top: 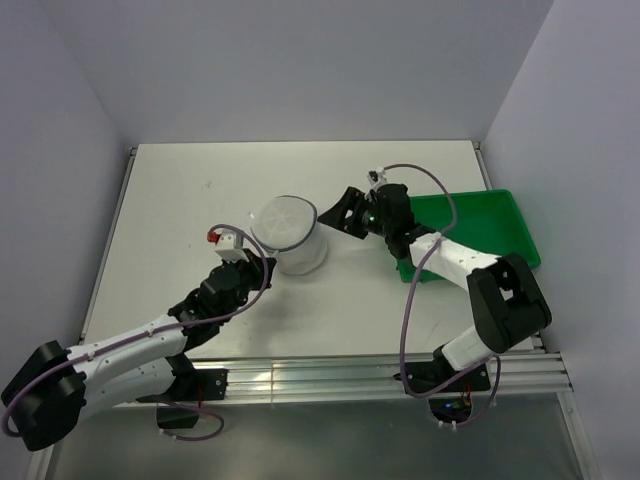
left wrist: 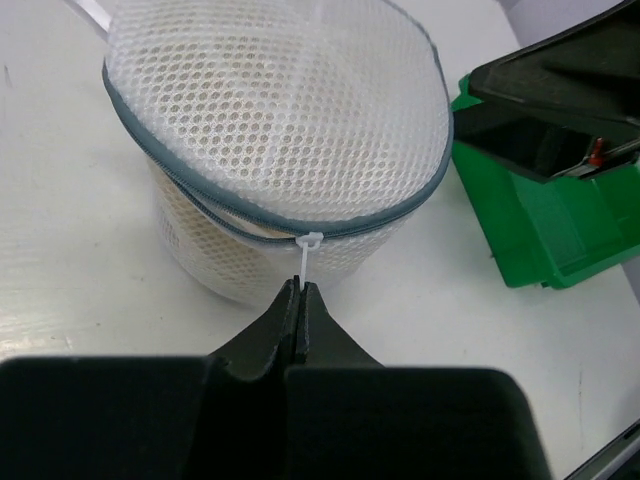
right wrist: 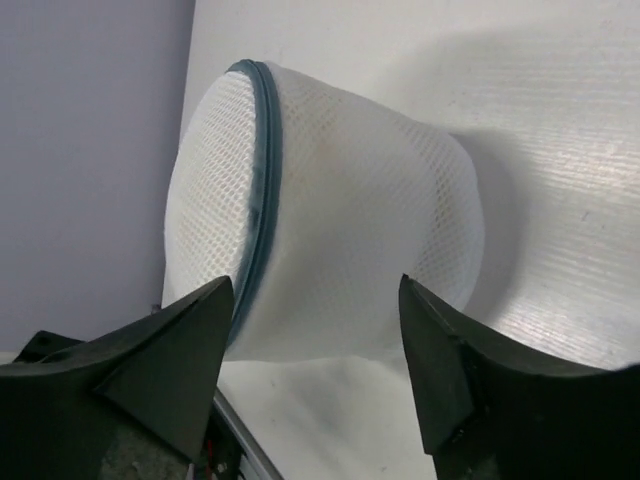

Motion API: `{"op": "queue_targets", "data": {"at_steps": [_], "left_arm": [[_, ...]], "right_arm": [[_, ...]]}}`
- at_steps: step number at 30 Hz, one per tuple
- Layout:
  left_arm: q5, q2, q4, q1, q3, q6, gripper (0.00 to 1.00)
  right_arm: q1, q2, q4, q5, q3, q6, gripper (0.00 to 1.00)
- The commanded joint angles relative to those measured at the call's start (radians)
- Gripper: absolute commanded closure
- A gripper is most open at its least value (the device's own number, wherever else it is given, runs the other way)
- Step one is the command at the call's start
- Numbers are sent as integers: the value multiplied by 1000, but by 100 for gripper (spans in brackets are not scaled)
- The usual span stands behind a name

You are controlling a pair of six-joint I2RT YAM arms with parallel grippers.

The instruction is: Place the bra in the laundry bag and zip it closed

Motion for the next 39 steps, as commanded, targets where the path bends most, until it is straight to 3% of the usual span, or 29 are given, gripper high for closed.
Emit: {"op": "queue_targets", "data": {"at_steps": [1, 6, 14, 17, 21, 24, 36, 38, 39], "left_arm": [[58, 57, 92, 0, 47, -7, 100], [77, 113, 142, -40, 101, 2, 100], [94, 167, 179, -78, 105, -27, 100], [87, 167, 175, -80, 96, -30, 100], [46, 144, 146, -78, 81, -18, 100], [9, 95, 104, -78, 63, 5, 100], [-54, -68, -34, 6, -22, 22, 100], [-17, -50, 1, 6, -14, 18, 100], [-5, -19, 20, 5, -2, 13, 100]], "right_arm": [[40, -95, 58, 32, -52, 16, 24], [115, -155, 138, 27, -160, 89, 25], [192, -59, 160, 35, -74, 122, 47], [190, -33, 160, 64, -60, 123, 62], [174, -20, 155, 82, -59, 120, 91], [138, -26, 141, 89, -65, 103, 99], [-14, 20, -16, 35, 44, -35, 100], [-8, 20, -20, 18, 56, -29, 89], [-1, 1, -5, 7, 34, -20, 69]]}}
